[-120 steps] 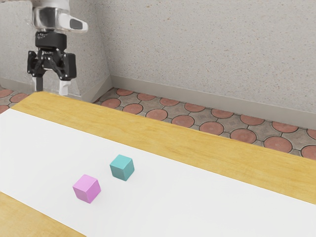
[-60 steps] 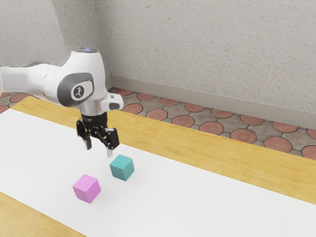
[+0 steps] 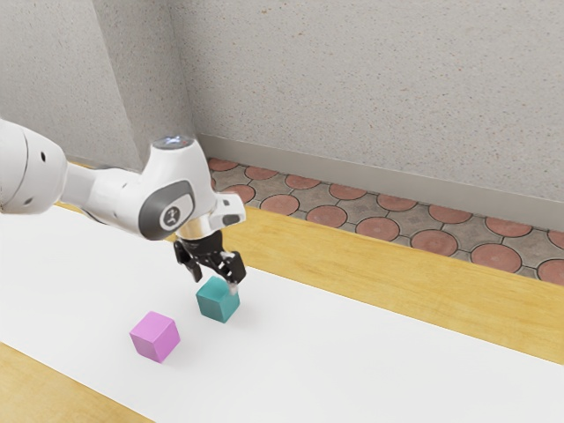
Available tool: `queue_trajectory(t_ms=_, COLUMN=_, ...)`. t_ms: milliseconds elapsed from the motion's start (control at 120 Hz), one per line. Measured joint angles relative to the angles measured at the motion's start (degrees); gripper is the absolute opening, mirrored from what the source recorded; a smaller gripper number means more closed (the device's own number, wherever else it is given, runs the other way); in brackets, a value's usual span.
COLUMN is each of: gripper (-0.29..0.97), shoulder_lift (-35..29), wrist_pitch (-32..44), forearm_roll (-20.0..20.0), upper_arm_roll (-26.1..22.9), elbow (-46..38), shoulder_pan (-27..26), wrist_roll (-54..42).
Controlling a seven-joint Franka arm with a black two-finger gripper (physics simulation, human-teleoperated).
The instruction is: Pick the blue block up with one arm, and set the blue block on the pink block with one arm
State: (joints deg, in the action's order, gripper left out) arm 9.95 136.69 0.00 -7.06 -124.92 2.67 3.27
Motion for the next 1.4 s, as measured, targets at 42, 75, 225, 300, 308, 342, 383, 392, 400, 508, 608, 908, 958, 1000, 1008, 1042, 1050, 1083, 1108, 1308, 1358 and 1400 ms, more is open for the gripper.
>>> queue_trajectory(t_ms=42, gripper=0.67, shoulder_lift=0.85, wrist_pitch=0.63, forearm_roll=0.0, upper_arm_roll=0.23, elbow=0.16, shoulder_pan=0.09, wrist_roll=-0.03)
queue_trajectory(t_ms=75, gripper=0.67, shoulder_lift=1.49, wrist_pitch=1.09, forearm_roll=0.0, upper_arm_roll=0.34, elbow=0.43, shoulder_pan=0.24, wrist_roll=-0.11)
queue_trajectory(t_ms=225, gripper=0.67, shoulder_lift=2.69, wrist_pitch=2.48, forearm_roll=0.0, upper_arm_roll=0.46, elbow=0.85, shoulder_pan=0.49, wrist_roll=-0.44)
queue_trajectory(t_ms=300, gripper=0.67, shoulder_lift=2.83, wrist_pitch=2.83, forearm_roll=0.0, upper_arm_roll=0.47, elbow=0.88, shoulder_pan=0.53, wrist_roll=-0.71)
queue_trajectory(t_ms=308, gripper=0.67, shoulder_lift=2.83, wrist_pitch=2.86, forearm_roll=0.0, upper_arm_roll=0.47, elbow=0.88, shoulder_pan=0.54, wrist_roll=-0.76)
queue_trajectory(t_ms=342, gripper=0.67, shoulder_lift=2.86, wrist_pitch=2.95, forearm_roll=0.0, upper_arm_roll=0.5, elbow=0.87, shoulder_pan=0.56, wrist_roll=-0.95)
queue_trajectory(t_ms=383, gripper=0.67, shoulder_lift=3.0, wrist_pitch=3.01, forearm_roll=0.03, upper_arm_roll=0.51, elbow=0.83, shoulder_pan=0.57, wrist_roll=-1.2)
queue_trajectory(t_ms=392, gripper=0.67, shoulder_lift=3.05, wrist_pitch=3.02, forearm_roll=0.03, upper_arm_roll=0.51, elbow=0.82, shoulder_pan=0.58, wrist_roll=-1.25)
queue_trajectory(t_ms=400, gripper=0.67, shoulder_lift=3.1, wrist_pitch=3.03, forearm_roll=0.03, upper_arm_roll=0.52, elbow=0.82, shoulder_pan=0.58, wrist_roll=-1.3)
queue_trajectory(t_ms=508, gripper=0.66, shoulder_lift=4.28, wrist_pitch=3.24, forearm_roll=0.03, upper_arm_roll=0.74, elbow=0.89, shoulder_pan=0.97, wrist_roll=-1.93)
queue_trajectory(t_ms=608, gripper=0.66, shoulder_lift=5.74, wrist_pitch=3.43, forearm_roll=0.05, upper_arm_roll=0.89, elbow=1.8, shoulder_pan=1.18, wrist_roll=-2.43)
queue_trajectory(t_ms=908, gripper=0.51, shoulder_lift=8.61, wrist_pitch=3.52, forearm_roll=-0.06, upper_arm_roll=0.99, elbow=4.27, shoulder_pan=1.2, wrist_roll=-3.5)
queue_trajectory(t_ms=958, gripper=0.48, shoulder_lift=8.63, wrist_pitch=3.42, forearm_roll=-0.07, upper_arm_roll=0.99, elbow=4.16, shoulder_pan=1.2, wrist_roll=-3.64)
queue_trajectory(t_ms=1000, gripper=0.46, shoulder_lift=8.63, wrist_pitch=3.34, forearm_roll=-0.08, upper_arm_roll=0.99, elbow=4.08, shoulder_pan=1.2, wrist_roll=-3.75)
queue_trajectory(t_ms=1008, gripper=0.45, shoulder_lift=8.63, wrist_pitch=3.32, forearm_roll=-0.08, upper_arm_roll=0.99, elbow=4.07, shoulder_pan=1.2, wrist_roll=-3.77)
queue_trajectory(t_ms=1042, gripper=0.43, shoulder_lift=8.63, wrist_pitch=3.27, forearm_roll=-0.08, upper_arm_roll=0.99, elbow=4.04, shoulder_pan=1.2, wrist_roll=-3.85)
queue_trajectory(t_ms=1050, gripper=0.43, shoulder_lift=8.63, wrist_pitch=3.26, forearm_roll=-0.08, upper_arm_roll=0.99, elbow=4.04, shoulder_pan=1.2, wrist_roll=-3.86)
queue_trajectory(t_ms=1083, gripper=0.41, shoulder_lift=8.63, wrist_pitch=3.22, forearm_roll=-0.05, upper_arm_roll=1.0, elbow=4.05, shoulder_pan=1.2, wrist_roll=-3.91)
queue_trajectory(t_ms=1108, gripper=0.4, shoulder_lift=8.63, wrist_pitch=3.19, forearm_roll=-0.02, upper_arm_roll=1.0, elbow=4.06, shoulder_pan=1.2, wrist_roll=-3.94)
queue_trajectory(t_ms=1308, gripper=0.35, shoulder_lift=5.52, wrist_pitch=-1.75, forearm_roll=0.49, upper_arm_roll=2.15, elbow=7.62, shoulder_pan=1.22, wrist_roll=-3.91)
queue_trajectory(t_ms=1358, gripper=0.35, shoulder_lift=2.65, wrist_pitch=-3.45, forearm_roll=0.68, upper_arm_roll=2.31, elbow=6.96, shoulder_pan=1.22, wrist_roll=-3.84)
queue_trajectory(t_ms=1400, gripper=0.35, shoulder_lift=-0.2, wrist_pitch=-4.57, forearm_roll=0.79, upper_arm_roll=2.45, elbow=5.29, shoulder_pan=1.22, wrist_roll=-3.77)
